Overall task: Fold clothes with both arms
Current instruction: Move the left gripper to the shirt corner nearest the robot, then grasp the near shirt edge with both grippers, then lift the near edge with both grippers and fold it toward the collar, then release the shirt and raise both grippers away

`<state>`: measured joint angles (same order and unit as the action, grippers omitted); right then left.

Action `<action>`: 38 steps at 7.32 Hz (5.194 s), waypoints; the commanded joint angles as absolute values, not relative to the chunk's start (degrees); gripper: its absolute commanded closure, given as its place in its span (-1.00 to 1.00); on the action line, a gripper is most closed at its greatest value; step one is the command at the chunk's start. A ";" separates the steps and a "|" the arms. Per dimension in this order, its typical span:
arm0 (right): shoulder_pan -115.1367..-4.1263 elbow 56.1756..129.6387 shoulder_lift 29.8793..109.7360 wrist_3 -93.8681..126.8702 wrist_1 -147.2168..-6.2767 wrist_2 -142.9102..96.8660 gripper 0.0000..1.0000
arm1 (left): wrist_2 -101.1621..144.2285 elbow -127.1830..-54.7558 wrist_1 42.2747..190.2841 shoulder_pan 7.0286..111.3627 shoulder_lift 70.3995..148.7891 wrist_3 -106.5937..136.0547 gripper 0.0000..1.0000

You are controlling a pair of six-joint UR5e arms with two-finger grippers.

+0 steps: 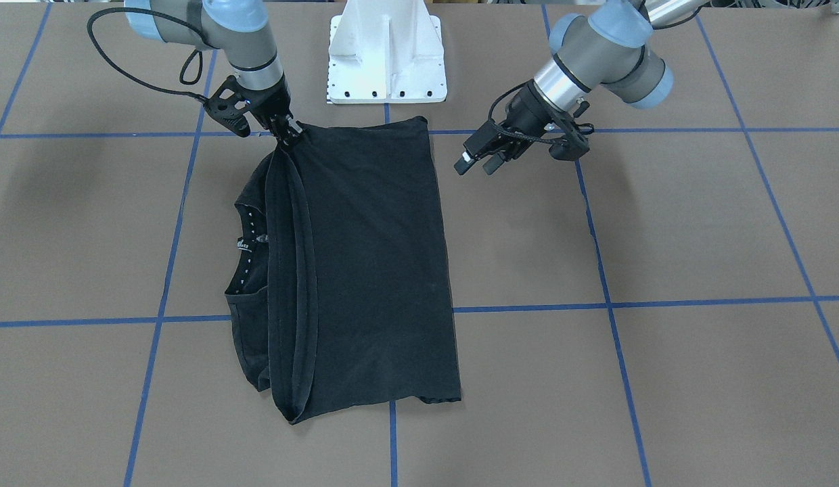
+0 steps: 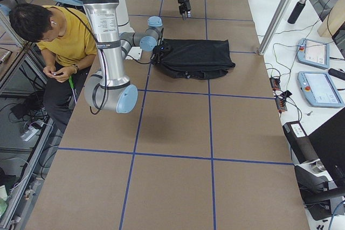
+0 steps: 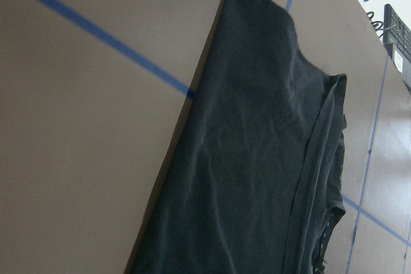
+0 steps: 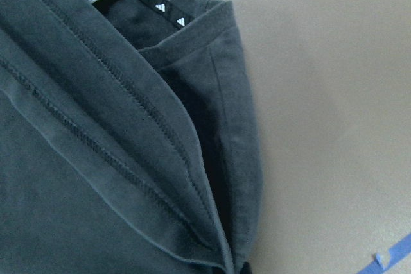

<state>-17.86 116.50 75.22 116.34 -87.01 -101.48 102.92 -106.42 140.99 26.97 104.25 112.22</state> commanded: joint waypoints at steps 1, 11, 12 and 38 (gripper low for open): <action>-18.10 116.54 75.23 116.28 -86.92 -101.95 1.00 | 98.37 -107.06 137.38 19.37 104.58 115.13 -0.97; -18.11 116.54 75.06 116.28 -86.84 -101.95 1.00 | 98.00 -102.74 137.29 10.90 107.22 116.28 -0.03; -18.11 116.54 75.06 116.28 -86.84 -101.95 1.00 | 98.00 -102.74 137.29 10.90 107.14 116.45 0.47; -62.90 67.10 48.72 61.79 -76.29 -128.31 -1.00 | 112.15 -85.46 132.37 51.84 121.53 67.81 -1.00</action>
